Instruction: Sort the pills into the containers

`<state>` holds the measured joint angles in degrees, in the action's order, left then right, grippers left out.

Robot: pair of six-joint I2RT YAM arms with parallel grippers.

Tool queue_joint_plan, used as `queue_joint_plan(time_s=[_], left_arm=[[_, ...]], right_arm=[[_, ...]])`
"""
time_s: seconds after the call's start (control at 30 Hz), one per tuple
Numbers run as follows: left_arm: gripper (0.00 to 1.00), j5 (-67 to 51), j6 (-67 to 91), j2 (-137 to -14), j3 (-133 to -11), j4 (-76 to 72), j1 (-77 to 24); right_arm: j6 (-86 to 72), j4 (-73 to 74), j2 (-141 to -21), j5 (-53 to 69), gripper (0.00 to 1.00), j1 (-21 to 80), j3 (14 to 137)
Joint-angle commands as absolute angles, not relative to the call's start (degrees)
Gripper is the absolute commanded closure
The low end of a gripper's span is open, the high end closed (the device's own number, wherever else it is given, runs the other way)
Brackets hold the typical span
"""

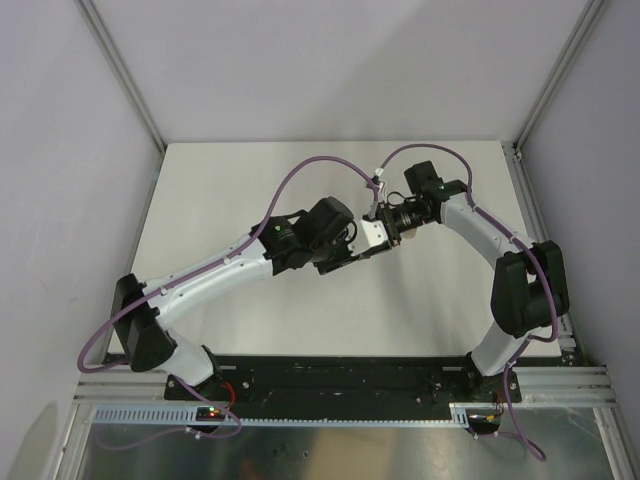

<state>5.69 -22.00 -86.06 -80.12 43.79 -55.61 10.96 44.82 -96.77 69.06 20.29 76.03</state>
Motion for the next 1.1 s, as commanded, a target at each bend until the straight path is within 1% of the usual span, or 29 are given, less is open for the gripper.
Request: queue_joint_plan(time_s=[0.0,0.03,0.17,0.33,0.37,0.47,0.7,0.8,0.87,0.97,1.07], left_arm=[[1.00,7.67,-22.83,-85.87,-82.51,41.92,-55.98],[1.00,7.75,-22.89,-85.87,-82.52,41.97,-55.94],[1.00,7.92,-22.81,-86.26,-82.69,41.92,-55.99],[1.00,7.94,-22.38,-86.74,-83.11,41.83,-56.05],[1.00,8.01,-22.26,-86.83,-83.22,41.83,-56.06],[1.00,8.19,-21.87,-87.17,-83.46,41.84,-56.15],[0.99,8.26,-20.78,-88.00,-84.51,41.88,-56.37],[0.90,8.47,-20.81,-88.49,-84.81,41.90,-56.67],[0.80,8.47,-21.00,-88.65,-84.86,41.92,-56.79],[0.59,8.30,-21.26,-88.97,-84.93,41.86,-57.01],[0.44,8.15,-21.56,-89.07,-85.25,41.84,-57.13]], right_arm=[[11.51,45.82,-96.89,71.16,0.56,20.21,78.57],[11.56,45.89,-96.92,71.31,0.58,20.17,78.57],[11.72,46.01,-97.09,72.12,0.71,20.35,78.70],[11.93,46.22,-97.42,73.66,0.93,20.27,78.93],[11.90,46.27,-97.53,73.92,0.96,20.24,78.93],[11.59,46.10,-97.78,74.25,1.00,20.03,78.97],[10.34,45.38,-97.71,75.68,1.00,19.46,78.93],[9.77,45.04,-97.54,76.27,1.00,19.41,78.93],[9.56,44.83,-97.31,76.64,1.00,19.40,78.93],[9.50,44.98,-97.08,76.96,1.00,19.38,78.94],[9.58,45.14,-97.00,77.17,1.00,19.42,78.93]])
